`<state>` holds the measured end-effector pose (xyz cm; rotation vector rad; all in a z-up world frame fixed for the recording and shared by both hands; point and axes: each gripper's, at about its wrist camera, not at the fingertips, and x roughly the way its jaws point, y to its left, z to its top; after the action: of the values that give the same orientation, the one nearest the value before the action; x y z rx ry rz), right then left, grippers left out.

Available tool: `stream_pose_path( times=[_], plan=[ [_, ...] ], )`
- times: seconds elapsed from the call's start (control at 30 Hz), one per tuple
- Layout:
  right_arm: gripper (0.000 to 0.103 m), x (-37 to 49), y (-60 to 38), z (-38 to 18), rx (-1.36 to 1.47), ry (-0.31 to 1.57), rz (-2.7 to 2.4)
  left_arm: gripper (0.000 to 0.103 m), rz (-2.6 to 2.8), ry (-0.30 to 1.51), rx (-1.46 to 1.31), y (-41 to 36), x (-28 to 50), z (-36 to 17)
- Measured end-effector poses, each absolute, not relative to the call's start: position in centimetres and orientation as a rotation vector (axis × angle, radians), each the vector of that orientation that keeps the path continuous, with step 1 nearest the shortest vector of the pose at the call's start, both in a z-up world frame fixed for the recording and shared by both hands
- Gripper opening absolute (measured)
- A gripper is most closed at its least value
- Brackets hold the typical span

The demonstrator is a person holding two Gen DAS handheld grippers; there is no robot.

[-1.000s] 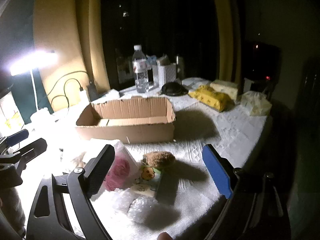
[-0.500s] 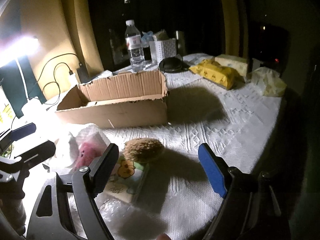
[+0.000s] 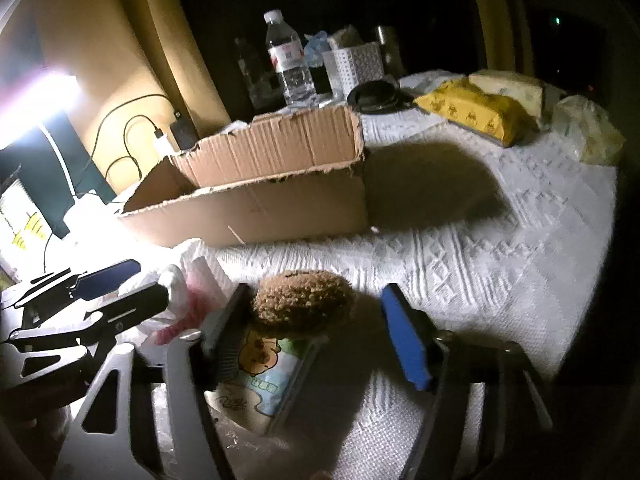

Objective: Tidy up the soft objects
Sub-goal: 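Grasp the brown fuzzy pad with the right tool while the left tool grasps the white towel, then drop the brown pad into the cardboard box with the right tool while the left drops the white towel in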

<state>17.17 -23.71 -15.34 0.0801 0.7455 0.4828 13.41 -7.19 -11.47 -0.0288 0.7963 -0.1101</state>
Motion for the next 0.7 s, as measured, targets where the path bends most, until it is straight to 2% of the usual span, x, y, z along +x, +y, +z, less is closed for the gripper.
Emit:
stream_pose_path(
  times=[0.03,0.07,0.1,0.2,0.37,0.7],
  plan=[
    [0.052,17.2,-23.6,-15.4,0.078,0.750,0.491,0.028,-0.123,0.800,-0.038,-7.2,13.5,-11.5],
    [0.049,17.2,-23.5,-15.5,0.075,0.750,0.491,0.024,-0.128,0.804,-0.041,-7.3,13.5,-11.6],
    [0.048,17.1,-23.5,-15.4,0.074,0.745,0.489,0.016,-0.137,0.802,-0.042,-7.3,13.5,-11.6],
    [0.044,16.7,-23.5,-15.0,0.060,0.721,0.487,0.006,-0.163,0.791,-0.048,-7.4,13.2,-11.3],
    [0.043,16.0,-23.8,-13.6,0.050,0.679,0.470,0.002,-0.193,0.756,-0.062,-7.3,12.6,-10.0],
    [0.042,15.3,-24.4,-10.0,0.038,0.597,0.458,0.002,-0.213,0.633,-0.100,-6.1,11.2,-4.8]
  ],
)
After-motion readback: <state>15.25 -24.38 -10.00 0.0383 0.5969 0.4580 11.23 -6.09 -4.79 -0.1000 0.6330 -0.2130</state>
